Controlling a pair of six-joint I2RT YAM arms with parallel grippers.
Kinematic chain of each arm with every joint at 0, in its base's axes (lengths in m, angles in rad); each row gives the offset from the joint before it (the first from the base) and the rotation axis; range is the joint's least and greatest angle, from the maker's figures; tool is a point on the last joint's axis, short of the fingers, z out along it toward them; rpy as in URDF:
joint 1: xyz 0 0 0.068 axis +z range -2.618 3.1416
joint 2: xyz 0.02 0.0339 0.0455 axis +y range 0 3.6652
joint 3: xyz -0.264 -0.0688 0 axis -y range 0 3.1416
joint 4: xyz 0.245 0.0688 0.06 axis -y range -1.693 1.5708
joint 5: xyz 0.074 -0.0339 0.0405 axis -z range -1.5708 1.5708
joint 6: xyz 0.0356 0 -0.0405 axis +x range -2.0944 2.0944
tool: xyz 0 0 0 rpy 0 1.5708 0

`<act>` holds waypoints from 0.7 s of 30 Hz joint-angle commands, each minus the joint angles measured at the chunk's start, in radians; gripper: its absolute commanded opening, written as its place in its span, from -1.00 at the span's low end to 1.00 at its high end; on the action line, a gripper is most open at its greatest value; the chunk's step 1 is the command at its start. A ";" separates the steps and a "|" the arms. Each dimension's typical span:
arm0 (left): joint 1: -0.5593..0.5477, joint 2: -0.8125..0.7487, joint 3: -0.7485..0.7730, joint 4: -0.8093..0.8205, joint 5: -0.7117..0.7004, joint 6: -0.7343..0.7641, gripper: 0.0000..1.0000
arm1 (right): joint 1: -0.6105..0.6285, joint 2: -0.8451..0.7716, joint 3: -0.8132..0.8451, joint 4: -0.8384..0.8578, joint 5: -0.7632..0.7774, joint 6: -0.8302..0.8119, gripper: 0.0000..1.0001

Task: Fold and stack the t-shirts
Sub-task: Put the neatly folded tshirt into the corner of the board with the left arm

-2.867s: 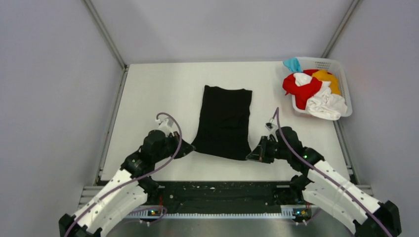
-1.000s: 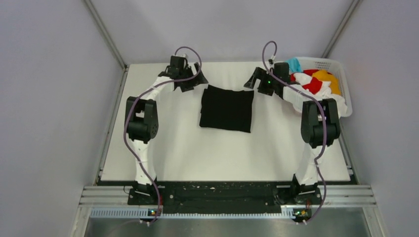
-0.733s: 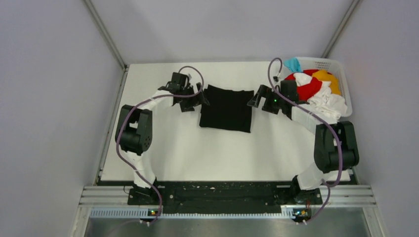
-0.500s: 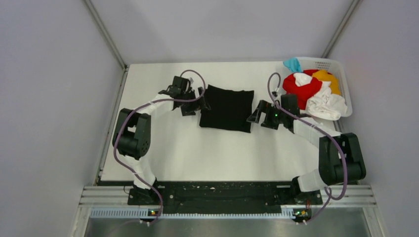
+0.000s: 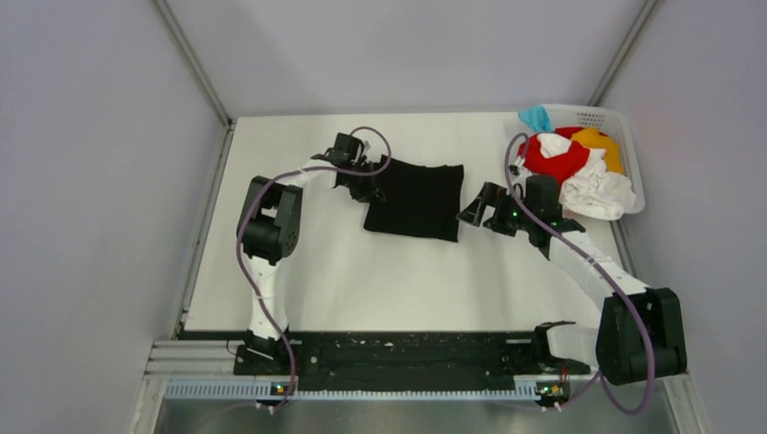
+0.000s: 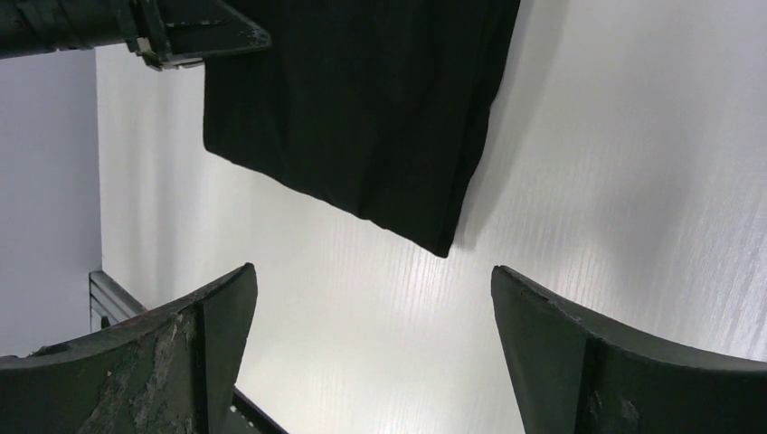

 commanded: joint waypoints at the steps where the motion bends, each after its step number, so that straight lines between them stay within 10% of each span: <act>1: -0.005 0.058 0.057 -0.047 -0.004 0.028 -0.97 | 0.008 -0.068 -0.008 -0.024 0.037 -0.019 0.97; 12: 0.160 -0.071 0.157 -0.218 -0.543 0.182 -1.00 | 0.009 -0.102 -0.001 -0.101 0.160 -0.078 0.97; 21: 0.396 0.113 0.449 -0.338 -0.636 0.328 -1.00 | 0.009 -0.105 0.001 -0.104 0.271 -0.102 0.97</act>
